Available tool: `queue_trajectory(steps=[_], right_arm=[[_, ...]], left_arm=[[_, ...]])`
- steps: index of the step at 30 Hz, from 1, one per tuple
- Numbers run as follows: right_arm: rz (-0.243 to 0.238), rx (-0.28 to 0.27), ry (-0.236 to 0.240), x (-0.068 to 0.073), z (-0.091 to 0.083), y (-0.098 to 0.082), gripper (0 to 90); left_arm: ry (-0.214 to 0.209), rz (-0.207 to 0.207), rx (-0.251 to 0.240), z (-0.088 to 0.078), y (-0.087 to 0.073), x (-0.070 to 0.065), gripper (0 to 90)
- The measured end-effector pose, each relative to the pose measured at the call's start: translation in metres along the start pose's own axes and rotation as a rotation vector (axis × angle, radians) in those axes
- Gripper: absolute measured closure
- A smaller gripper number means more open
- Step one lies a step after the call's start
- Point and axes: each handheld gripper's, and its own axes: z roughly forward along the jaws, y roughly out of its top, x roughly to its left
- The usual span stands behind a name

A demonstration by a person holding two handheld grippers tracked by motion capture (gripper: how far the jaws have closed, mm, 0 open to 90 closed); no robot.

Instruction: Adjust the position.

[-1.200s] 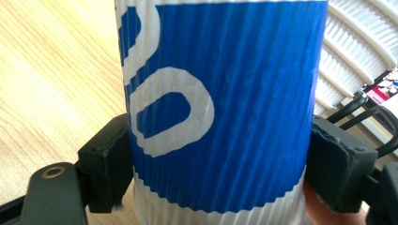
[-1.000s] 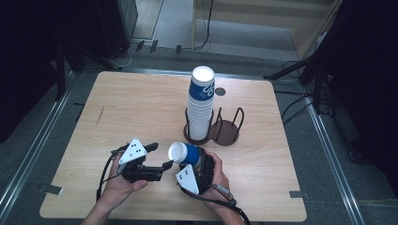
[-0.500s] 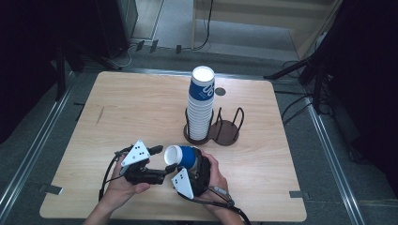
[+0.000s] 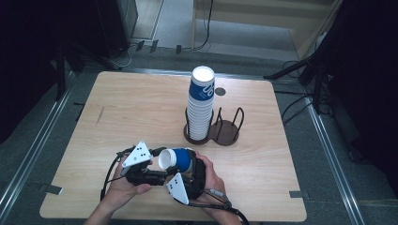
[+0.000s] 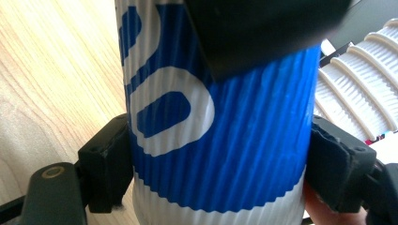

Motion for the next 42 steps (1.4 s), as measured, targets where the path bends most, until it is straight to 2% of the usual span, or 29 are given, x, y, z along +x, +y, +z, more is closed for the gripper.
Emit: queue_trajectory(steps=[19, 24, 28, 32, 35, 38, 42], right_arm=[[-0.034, -0.011, -0.007, 0.0026, -0.0011, 0.0028, 18.6], [-0.045, -0.027, 0.000, 0.0043, -0.0026, 0.0045, 18.6], [-0.041, -0.028, 0.004, 0.0042, -0.0030, 0.0046, 18.6], [-0.042, -0.029, 0.004, 0.0043, -0.0031, 0.0049, 18.5], [-0.042, -0.028, 0.001, 0.0039, -0.0030, 0.0044, 18.4], [-0.039, -0.029, -0.004, 0.0036, -0.0026, 0.0040, 18.1], [-0.044, -0.036, -0.004, 0.0034, -0.0026, 0.0035, 17.8]], left_arm=[[-0.009, -0.008, 0.018, 0.0006, -0.0001, 0.0000, 24.0], [-0.021, -0.003, 0.036, 0.0017, 0.0004, -0.0027, 18.2], [-0.020, -0.003, 0.034, 0.0014, 0.0004, -0.0023, 18.2], [-0.021, -0.003, 0.036, 0.0014, 0.0004, -0.0026, 20.0], [-0.014, -0.003, 0.028, -0.0001, 0.0007, -0.0028, 25.6], [-0.032, -0.015, 0.023, -0.0010, 0.0009, -0.0011, 26.4], [-0.034, -0.017, 0.025, -0.0014, 0.0010, -0.0004, 26.7]])
